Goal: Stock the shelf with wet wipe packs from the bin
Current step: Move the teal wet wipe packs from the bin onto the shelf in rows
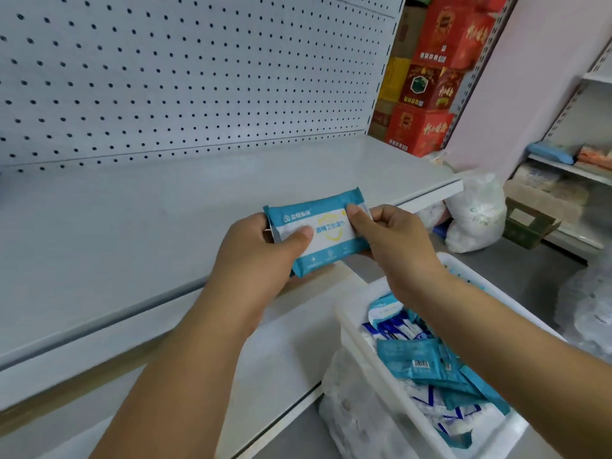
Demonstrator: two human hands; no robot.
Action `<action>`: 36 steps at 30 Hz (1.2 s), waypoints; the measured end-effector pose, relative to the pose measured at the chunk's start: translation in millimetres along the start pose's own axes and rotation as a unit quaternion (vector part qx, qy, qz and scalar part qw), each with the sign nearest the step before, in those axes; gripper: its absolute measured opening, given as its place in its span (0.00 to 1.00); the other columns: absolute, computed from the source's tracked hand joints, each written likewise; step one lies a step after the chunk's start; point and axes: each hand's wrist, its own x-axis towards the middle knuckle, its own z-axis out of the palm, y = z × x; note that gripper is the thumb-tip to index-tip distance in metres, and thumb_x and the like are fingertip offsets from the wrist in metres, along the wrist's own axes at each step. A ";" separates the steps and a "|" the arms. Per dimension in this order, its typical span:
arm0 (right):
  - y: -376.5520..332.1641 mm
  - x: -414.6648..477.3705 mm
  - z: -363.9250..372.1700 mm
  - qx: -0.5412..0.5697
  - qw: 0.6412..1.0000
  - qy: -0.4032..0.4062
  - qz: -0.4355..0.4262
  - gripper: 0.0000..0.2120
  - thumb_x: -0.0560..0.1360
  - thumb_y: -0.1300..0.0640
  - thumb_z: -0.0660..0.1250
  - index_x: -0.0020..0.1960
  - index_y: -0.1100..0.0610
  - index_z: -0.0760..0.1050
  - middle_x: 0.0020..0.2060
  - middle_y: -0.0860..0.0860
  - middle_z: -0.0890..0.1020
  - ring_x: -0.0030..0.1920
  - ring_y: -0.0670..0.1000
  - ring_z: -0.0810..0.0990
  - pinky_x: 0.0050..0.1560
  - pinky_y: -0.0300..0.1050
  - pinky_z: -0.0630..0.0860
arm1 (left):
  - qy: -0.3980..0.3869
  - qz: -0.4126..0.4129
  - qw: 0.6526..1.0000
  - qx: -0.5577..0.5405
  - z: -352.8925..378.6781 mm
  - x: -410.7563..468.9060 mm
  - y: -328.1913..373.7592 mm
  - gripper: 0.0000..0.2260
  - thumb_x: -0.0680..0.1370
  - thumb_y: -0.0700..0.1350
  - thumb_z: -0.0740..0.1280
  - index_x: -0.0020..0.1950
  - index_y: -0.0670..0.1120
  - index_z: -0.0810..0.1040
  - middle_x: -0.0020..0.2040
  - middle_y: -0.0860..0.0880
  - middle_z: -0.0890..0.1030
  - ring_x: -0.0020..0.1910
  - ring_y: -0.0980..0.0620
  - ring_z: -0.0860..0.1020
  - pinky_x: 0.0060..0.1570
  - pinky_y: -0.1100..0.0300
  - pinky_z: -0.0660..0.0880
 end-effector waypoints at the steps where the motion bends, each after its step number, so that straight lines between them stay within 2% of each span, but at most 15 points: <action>1: -8.6 3.7 10.5 -0.014 1.000 -0.018 -0.017 0.13 0.77 0.47 0.72 0.44 0.57 0.77 0.43 0.55 0.87 0.47 0.53 0.86 0.50 0.52 0.82 | 0.009 0.009 1.000 0.009 -13.4 4.6 5.3 0.06 0.78 0.44 0.72 0.54 0.52 0.82 0.48 0.54 0.86 0.44 0.55 0.85 0.45 0.55 0.83; 4: -28.3 16.1 45.4 -0.040 0.994 -0.081 -0.060 0.16 0.75 0.44 0.72 0.56 0.54 0.77 0.52 0.50 0.84 0.52 0.47 0.82 0.50 0.43 0.78 | 0.046 0.024 0.998 0.044 -59.2 17.8 15.9 0.07 0.78 0.44 0.72 0.56 0.51 0.82 0.50 0.52 0.86 0.47 0.53 0.85 0.50 0.51 0.83; 7: -42.9 24.6 85.0 -0.042 0.980 -0.181 -0.078 0.30 0.70 0.41 0.75 0.68 0.50 0.70 0.60 0.46 0.79 0.57 0.44 0.81 0.56 0.43 0.79 | 0.083 0.039 0.992 0.081 -105.8 25.9 21.6 0.09 0.77 0.45 0.73 0.57 0.51 0.80 0.52 0.51 0.85 0.50 0.50 0.84 0.52 0.47 0.82; 9: -48.6 29.4 110.0 -0.058 0.963 -0.244 -0.101 0.37 0.66 0.39 0.77 0.71 0.45 0.67 0.62 0.44 0.77 0.59 0.44 0.79 0.57 0.42 0.79 | 0.108 0.055 0.986 0.118 -132.4 26.4 22.3 0.08 0.78 0.46 0.71 0.56 0.52 0.78 0.53 0.52 0.84 0.51 0.52 0.82 0.53 0.50 0.80; 12: -60.6 33.4 145.3 -0.135 0.931 -0.293 -0.170 0.31 0.70 0.44 0.77 0.69 0.41 0.69 0.62 0.39 0.76 0.60 0.41 0.77 0.53 0.35 0.78 | 0.137 0.079 0.978 0.136 -164.8 23.5 17.4 0.08 0.80 0.45 0.69 0.57 0.53 0.76 0.53 0.56 0.81 0.50 0.58 0.80 0.43 0.64 0.74; 15: -73.2 41.0 178.5 -0.216 0.891 -0.325 -0.234 0.22 0.75 0.49 0.74 0.67 0.46 0.74 0.61 0.40 0.78 0.59 0.38 0.76 0.53 0.28 0.72 | 0.163 0.090 0.971 0.152 -188.3 21.1 16.1 0.08 0.80 0.44 0.68 0.59 0.53 0.75 0.52 0.59 0.79 0.47 0.63 0.78 0.35 0.72 0.71; 19: -90.2 46.2 213.9 -0.252 0.854 -0.363 -0.275 0.20 0.76 0.49 0.73 0.66 0.47 0.76 0.61 0.40 0.79 0.62 0.38 0.75 0.61 0.35 0.72 | 0.187 0.106 0.957 0.197 -213.7 17.6 20.1 0.10 0.81 0.45 0.68 0.60 0.53 0.73 0.54 0.59 0.78 0.51 0.63 0.76 0.42 0.70 0.71; 22: -103.4 40.7 236.4 -0.253 0.823 -0.401 -0.311 0.11 0.77 0.55 0.72 0.59 0.50 0.79 0.54 0.40 0.82 0.54 0.35 0.78 0.53 0.29 0.71 | 0.194 0.103 0.951 0.217 -229.7 15.0 21.1 0.10 0.81 0.47 0.67 0.61 0.54 0.73 0.53 0.61 0.78 0.51 0.64 0.76 0.43 0.70 0.70; 24: -106.6 38.1 252.2 -0.252 0.817 -0.406 -0.323 0.08 0.77 0.58 0.72 0.54 0.49 0.79 0.50 0.42 0.83 0.49 0.37 0.79 0.49 0.28 0.71 | 0.209 0.107 0.939 0.250 -239.2 14.7 22.2 0.09 0.81 0.48 0.68 0.60 0.54 0.73 0.51 0.62 0.77 0.48 0.66 0.75 0.40 0.72 0.69; 26: -105.5 39.1 267.2 -0.252 0.822 -0.395 -0.324 0.07 0.78 0.59 0.71 0.53 0.49 0.78 0.48 0.43 0.83 0.47 0.41 0.80 0.46 0.28 0.72 | 0.234 0.112 0.922 0.289 -248.2 14.6 23.4 0.08 0.80 0.49 0.68 0.58 0.52 0.75 0.50 0.59 0.78 0.48 0.62 0.76 0.38 0.72 0.68; 29: -105.4 45.9 289.3 -0.260 0.831 -0.359 -0.335 0.07 0.79 0.60 0.69 0.54 0.49 0.77 0.48 0.41 0.81 0.47 0.41 0.78 0.44 0.26 0.71 | 0.290 0.098 0.890 0.338 -264.4 11.4 24.8 0.11 0.80 0.52 0.67 0.62 0.51 0.75 0.55 0.56 0.77 0.55 0.55 0.75 0.47 0.63 0.71; 32: -104.2 60.7 310.7 -0.284 0.843 -0.304 -0.341 0.08 0.79 0.59 0.69 0.58 0.53 0.77 0.52 0.47 0.80 0.52 0.48 0.77 0.49 0.37 0.73 | 0.339 0.039 0.839 0.425 -279.1 6.6 21.7 0.17 0.81 0.55 0.65 0.68 0.51 0.72 0.63 0.48 0.77 0.62 0.46 0.73 0.59 0.49 0.73; 34: -100.0 73.9 326.9 -0.313 0.848 -0.268 -0.333 0.09 0.80 0.58 0.68 0.60 0.55 0.77 0.54 0.50 0.80 0.54 0.52 0.77 0.51 0.42 0.72 | 0.338 -0.017 0.815 0.470 -285.8 3.6 16.6 0.18 0.81 0.55 0.63 0.70 0.51 0.70 0.64 0.47 0.77 0.63 0.44 0.72 0.59 0.49 0.72; 36: -94.2 86.8 345.3 -0.338 0.846 -0.243 -0.332 0.11 0.80 0.58 0.67 0.61 0.56 0.76 0.56 0.52 0.80 0.56 0.53 0.77 0.52 0.41 0.70 | 0.335 -0.067 0.787 0.514 -289.8 1.4 10.8 0.19 0.82 0.56 0.61 0.70 0.51 0.70 0.64 0.47 0.76 0.64 0.44 0.71 0.58 0.51 0.70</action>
